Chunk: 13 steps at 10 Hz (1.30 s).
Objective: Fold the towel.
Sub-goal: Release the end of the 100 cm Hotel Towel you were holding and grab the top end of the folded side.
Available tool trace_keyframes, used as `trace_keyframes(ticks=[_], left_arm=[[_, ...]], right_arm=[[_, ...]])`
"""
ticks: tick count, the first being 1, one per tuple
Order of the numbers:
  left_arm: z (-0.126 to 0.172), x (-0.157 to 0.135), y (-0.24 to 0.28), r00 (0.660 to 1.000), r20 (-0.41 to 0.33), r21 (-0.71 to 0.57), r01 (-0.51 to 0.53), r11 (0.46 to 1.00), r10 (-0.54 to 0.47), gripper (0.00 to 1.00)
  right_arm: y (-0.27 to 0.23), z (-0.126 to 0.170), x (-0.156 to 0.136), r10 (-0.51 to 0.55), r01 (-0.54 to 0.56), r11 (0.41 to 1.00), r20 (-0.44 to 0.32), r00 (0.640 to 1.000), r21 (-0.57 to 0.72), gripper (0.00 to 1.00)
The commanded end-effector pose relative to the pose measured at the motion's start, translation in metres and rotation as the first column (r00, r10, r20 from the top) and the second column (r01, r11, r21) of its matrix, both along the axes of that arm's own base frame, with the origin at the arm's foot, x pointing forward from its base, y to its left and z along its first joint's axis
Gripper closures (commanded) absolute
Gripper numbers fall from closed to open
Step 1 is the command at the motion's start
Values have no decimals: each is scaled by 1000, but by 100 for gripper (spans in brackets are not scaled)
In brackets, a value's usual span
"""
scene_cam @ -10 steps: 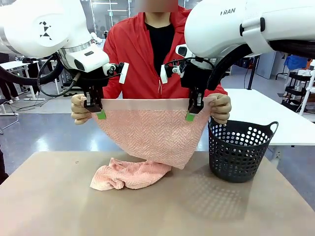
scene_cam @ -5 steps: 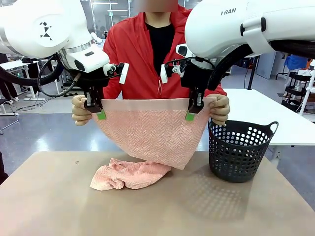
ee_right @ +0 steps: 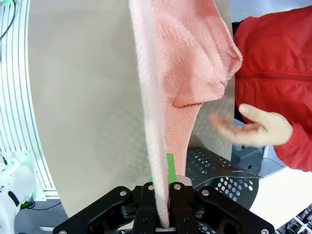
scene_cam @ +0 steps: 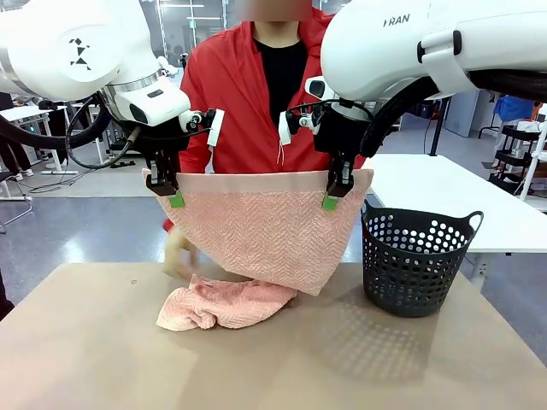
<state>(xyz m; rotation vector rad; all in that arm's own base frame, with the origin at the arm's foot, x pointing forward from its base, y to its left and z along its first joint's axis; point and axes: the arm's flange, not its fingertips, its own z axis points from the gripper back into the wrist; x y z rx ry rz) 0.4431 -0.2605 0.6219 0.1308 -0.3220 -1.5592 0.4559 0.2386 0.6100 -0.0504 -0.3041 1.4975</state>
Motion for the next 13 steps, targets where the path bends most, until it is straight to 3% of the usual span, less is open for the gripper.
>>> trace_keyframes(ticks=[1, 13], left_arm=[[2, 0, 1, 1000, 3, 0, -2, 1000, 2, 100], [2, 0, 1, 1000, 3, 0, -2, 1000, 2, 100]], right_arm=[[-1, 0, 0, -1, 1, 1000, -2, 1000, -2, 100], [-1, 0, 0, -1, 1, 1000, -2, 1000, -2, 100]])
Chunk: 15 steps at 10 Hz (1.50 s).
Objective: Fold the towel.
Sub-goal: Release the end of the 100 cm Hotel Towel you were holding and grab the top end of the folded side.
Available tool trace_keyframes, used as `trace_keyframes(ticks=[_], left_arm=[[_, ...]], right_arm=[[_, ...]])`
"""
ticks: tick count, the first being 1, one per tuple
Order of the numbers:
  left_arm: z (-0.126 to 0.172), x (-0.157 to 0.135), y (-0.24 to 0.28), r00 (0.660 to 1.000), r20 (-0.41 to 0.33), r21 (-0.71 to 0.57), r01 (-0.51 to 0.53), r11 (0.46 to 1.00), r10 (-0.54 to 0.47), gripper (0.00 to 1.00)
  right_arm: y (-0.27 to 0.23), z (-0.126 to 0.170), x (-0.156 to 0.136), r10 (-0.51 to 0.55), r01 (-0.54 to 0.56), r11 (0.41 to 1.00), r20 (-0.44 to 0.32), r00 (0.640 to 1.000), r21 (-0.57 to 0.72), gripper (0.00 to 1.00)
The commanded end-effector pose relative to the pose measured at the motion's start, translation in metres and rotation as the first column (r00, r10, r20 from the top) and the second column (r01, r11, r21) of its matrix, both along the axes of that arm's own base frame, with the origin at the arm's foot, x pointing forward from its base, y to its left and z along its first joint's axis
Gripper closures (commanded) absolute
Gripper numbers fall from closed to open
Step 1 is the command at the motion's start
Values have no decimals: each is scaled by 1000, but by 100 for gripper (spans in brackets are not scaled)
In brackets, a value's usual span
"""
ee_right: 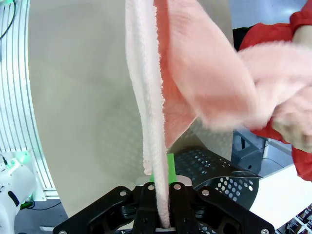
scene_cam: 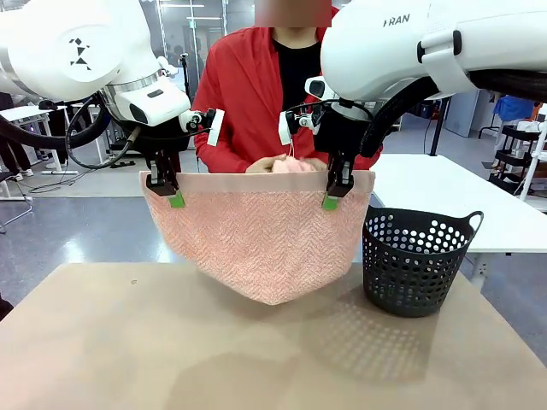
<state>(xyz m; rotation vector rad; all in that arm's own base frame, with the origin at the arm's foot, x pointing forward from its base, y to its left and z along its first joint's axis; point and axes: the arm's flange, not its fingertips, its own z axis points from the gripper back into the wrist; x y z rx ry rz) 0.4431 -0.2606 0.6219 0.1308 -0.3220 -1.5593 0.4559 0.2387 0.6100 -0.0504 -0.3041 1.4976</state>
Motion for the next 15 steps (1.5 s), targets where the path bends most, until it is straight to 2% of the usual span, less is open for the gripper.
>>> trace_keyframes(ticks=[1, 15], left_arm=[[2, 0, 1, 1000, 3, 0, -2, 1000, 2, 100], [2, 0, 1, 1000, 3, 0, -2, 1000, 2, 100]], right_arm=[[-1, 0, 0, -1, 1, 1000, -2, 1000, -2, 100], [-1, 0, 0, -1, 1, 1000, -2, 1000, -2, 100]])
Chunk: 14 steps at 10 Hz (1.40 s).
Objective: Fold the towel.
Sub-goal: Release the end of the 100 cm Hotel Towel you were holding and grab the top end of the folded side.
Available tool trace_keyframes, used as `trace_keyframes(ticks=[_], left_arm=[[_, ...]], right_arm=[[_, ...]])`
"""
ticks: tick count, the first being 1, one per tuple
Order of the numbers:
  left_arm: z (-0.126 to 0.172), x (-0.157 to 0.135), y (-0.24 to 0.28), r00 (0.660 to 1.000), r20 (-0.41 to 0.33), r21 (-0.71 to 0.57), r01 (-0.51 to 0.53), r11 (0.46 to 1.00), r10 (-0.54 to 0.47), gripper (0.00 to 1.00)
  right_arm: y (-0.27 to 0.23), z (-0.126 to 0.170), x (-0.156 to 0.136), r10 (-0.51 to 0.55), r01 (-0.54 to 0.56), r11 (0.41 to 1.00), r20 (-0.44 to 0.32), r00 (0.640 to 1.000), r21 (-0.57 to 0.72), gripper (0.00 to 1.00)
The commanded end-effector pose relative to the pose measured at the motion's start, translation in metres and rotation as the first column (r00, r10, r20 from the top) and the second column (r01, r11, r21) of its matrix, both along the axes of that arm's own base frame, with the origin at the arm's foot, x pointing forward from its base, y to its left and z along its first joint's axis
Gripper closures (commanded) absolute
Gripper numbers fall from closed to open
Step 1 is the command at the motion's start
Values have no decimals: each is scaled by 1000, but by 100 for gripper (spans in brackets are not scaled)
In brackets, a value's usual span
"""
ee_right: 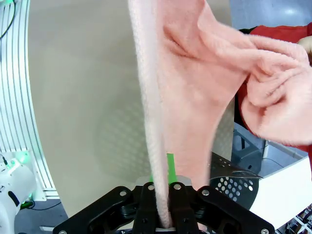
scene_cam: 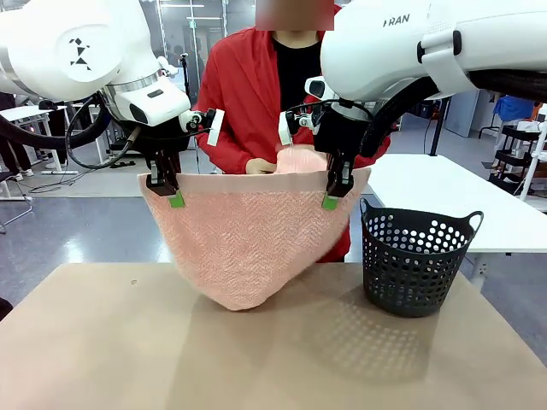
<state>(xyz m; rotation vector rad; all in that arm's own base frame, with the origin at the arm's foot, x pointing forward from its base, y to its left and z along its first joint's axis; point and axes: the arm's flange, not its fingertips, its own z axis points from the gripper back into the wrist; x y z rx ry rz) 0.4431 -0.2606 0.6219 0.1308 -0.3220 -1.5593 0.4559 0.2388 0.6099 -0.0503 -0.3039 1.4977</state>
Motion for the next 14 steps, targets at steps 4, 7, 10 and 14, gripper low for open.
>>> trace_keyframes(ticks=[4, 7, 10, 14], left_arm=[[2, 0, 1, 1000, 3, 0, -2, 1000, 2, 100], [2, 0, 1, 1000, 3, 0, -2, 1000, 2, 100], [2, 0, 1, 1000, 3, 0, -2, 1000, 2, 100], [2, 0, 1, 1000, 3, 0, -2, 1000, 2, 100]], right_arm=[[-1, 0, 0, -1, 1, 1000, -2, 1000, -2, 100], [-1, 0, 0, -1, 1, 1000, -2, 1000, -2, 100], [-1, 0, 0, -1, 1, 1000, -2, 1000, -2, 100], [-1, 0, 0, -1, 1, 1000, -2, 1000, -2, 100]])
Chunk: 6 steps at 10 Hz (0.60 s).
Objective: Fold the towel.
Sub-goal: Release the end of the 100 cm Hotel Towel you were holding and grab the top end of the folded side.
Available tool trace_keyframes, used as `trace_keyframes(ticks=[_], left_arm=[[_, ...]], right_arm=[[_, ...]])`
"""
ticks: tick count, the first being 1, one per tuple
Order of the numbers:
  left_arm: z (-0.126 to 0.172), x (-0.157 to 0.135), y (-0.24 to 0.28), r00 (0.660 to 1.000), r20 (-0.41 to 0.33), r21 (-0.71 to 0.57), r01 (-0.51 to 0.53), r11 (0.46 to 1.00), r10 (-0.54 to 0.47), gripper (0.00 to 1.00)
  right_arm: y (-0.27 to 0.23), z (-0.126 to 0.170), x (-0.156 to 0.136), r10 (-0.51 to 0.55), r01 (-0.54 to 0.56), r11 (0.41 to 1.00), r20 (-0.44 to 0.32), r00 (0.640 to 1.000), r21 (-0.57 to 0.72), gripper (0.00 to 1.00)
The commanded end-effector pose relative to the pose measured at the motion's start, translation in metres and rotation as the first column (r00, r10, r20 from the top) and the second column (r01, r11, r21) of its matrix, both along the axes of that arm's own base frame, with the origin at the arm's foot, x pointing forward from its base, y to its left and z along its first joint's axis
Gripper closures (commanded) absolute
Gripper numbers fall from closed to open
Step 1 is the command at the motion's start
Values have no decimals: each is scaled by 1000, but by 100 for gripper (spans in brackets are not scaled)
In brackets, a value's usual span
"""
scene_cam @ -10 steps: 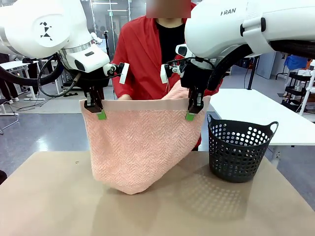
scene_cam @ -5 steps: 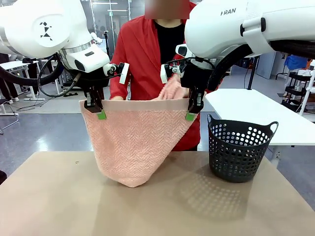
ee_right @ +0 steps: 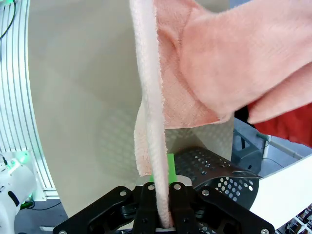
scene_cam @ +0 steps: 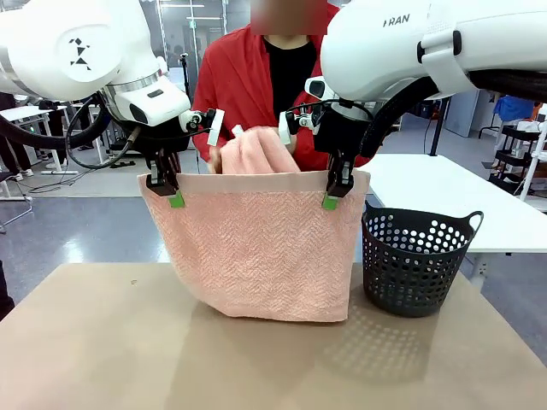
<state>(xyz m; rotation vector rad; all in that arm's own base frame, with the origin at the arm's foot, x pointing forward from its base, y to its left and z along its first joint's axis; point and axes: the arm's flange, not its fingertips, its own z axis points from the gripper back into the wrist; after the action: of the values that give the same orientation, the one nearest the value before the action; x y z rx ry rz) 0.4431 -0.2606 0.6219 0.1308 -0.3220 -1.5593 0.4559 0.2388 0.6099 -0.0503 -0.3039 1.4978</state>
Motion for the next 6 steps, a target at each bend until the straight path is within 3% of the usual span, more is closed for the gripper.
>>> trace_keyframes(ticks=[1, 6], left_arm=[[2, 0, 1, 1000, 3, 0, -2, 1000, 2, 100], [2, 0, 1, 1000, 3, 0, -2, 1000, 2, 100]], right_arm=[[-1, 0, 0, -1, 1, 1000, -2, 1000, -2, 100], [-1, 0, 0, -1, 1, 1000, -2, 1000, -2, 100]])
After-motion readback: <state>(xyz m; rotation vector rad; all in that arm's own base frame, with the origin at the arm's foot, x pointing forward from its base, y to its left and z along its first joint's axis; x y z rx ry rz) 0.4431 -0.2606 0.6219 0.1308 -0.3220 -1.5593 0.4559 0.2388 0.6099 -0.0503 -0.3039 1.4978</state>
